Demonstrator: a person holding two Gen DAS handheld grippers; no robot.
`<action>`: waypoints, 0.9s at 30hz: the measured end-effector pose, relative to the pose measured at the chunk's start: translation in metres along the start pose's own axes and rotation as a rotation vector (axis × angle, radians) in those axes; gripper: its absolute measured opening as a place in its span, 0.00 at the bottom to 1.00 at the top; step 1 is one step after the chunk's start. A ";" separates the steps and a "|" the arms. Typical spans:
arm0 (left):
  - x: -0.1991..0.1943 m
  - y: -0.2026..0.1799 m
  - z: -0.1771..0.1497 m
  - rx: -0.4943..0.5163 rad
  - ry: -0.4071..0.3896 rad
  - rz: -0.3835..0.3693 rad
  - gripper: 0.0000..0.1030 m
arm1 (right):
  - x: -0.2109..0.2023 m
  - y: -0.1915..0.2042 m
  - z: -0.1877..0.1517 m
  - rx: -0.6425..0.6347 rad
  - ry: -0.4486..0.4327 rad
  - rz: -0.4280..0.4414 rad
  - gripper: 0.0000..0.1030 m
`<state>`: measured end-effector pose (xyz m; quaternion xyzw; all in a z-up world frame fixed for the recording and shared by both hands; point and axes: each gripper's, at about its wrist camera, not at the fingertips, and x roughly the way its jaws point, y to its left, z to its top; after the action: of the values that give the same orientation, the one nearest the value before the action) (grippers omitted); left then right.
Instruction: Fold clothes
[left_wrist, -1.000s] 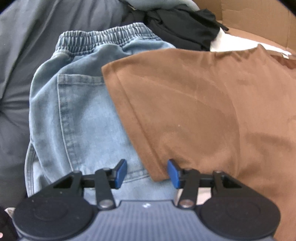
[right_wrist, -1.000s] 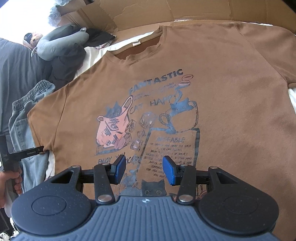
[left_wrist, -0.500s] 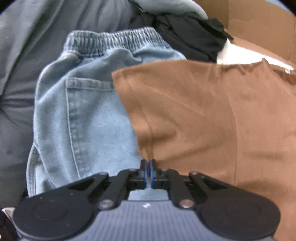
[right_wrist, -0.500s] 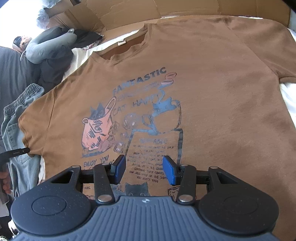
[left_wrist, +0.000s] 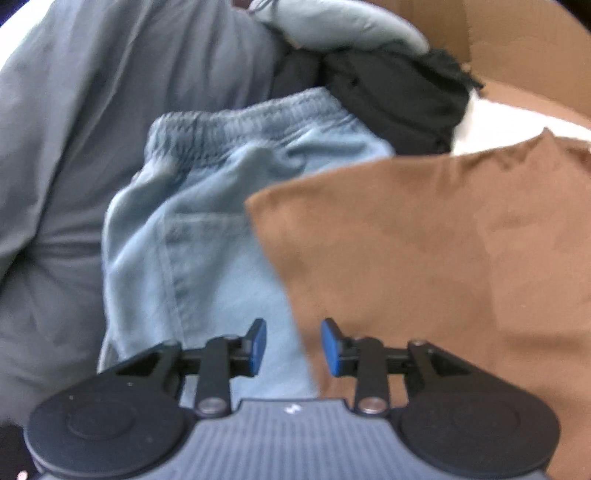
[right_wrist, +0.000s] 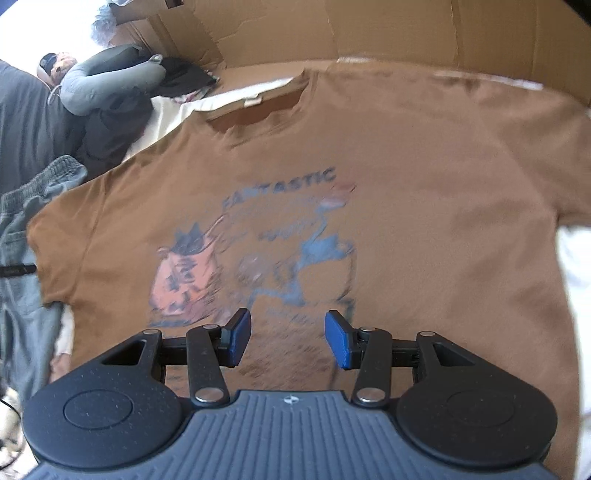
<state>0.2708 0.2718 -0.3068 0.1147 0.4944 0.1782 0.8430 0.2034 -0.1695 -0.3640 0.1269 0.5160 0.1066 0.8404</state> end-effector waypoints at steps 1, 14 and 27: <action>-0.002 -0.005 0.004 0.003 -0.005 -0.018 0.42 | 0.000 -0.004 0.003 -0.004 -0.004 -0.013 0.50; -0.001 -0.102 0.000 0.084 -0.042 -0.251 0.60 | 0.021 -0.042 0.039 -0.043 -0.055 -0.206 0.50; 0.041 -0.131 0.011 0.105 -0.052 -0.219 0.60 | 0.052 -0.094 0.133 0.002 -0.218 -0.258 0.39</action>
<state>0.3229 0.1693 -0.3827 0.1087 0.4907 0.0559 0.8627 0.3501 -0.2560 -0.3805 0.0711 0.4340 -0.0170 0.8979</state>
